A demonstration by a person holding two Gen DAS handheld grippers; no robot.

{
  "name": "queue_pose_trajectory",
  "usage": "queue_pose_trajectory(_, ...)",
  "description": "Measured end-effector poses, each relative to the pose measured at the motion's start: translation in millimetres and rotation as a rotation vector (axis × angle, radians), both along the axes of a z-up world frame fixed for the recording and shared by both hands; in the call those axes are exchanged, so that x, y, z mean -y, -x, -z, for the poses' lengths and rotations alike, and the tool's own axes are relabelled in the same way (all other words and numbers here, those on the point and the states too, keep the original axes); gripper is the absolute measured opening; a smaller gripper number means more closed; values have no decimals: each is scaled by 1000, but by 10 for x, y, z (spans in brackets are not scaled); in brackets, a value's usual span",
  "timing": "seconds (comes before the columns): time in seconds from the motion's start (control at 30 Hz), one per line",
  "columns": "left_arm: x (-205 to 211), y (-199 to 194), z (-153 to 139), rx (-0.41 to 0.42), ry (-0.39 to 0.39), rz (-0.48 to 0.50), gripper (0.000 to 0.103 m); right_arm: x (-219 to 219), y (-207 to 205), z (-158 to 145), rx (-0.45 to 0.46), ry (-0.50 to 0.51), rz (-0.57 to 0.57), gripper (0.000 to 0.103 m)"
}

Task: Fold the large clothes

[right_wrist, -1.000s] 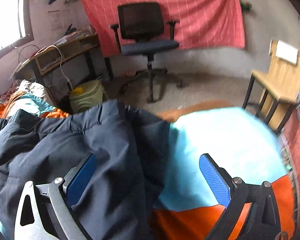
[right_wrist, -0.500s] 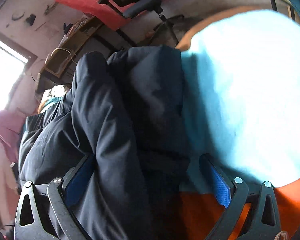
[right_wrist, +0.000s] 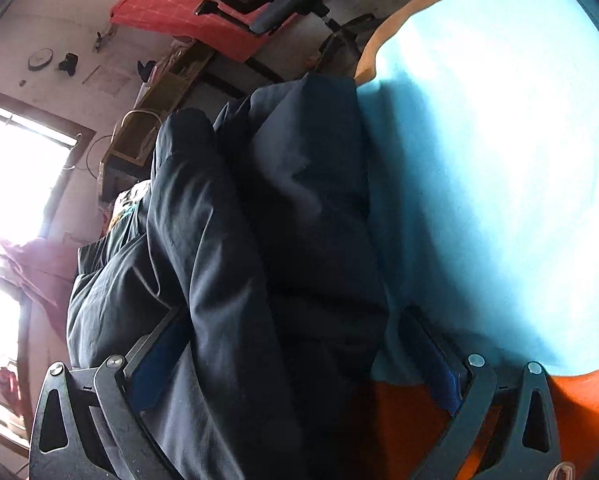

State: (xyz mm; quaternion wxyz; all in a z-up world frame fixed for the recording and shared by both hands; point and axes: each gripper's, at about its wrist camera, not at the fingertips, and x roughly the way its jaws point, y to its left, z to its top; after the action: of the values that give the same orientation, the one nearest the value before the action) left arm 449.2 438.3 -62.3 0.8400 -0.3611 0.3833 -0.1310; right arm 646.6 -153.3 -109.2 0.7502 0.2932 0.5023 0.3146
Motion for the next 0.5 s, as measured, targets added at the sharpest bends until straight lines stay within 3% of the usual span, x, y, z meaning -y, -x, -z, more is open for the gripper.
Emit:
queue_pose_trajectory(0.17,-58,65,-99,21,4,11,92,-158,33,-40,-52,-9,-83,103)
queue_pose_trajectory(0.33,42,95,-199,-14,-43,-26,83,-163,33,-54,-92,34,-36,103)
queue_pose_trajectory(0.43,91,170,-269,-30,-79,-40,71,-193,102,-130,-77,98,-19,103)
queue_pose_trajectory(0.5,124,240,-310,-37,-100,-50,60,-219,162,-186,-53,132,-10,96)
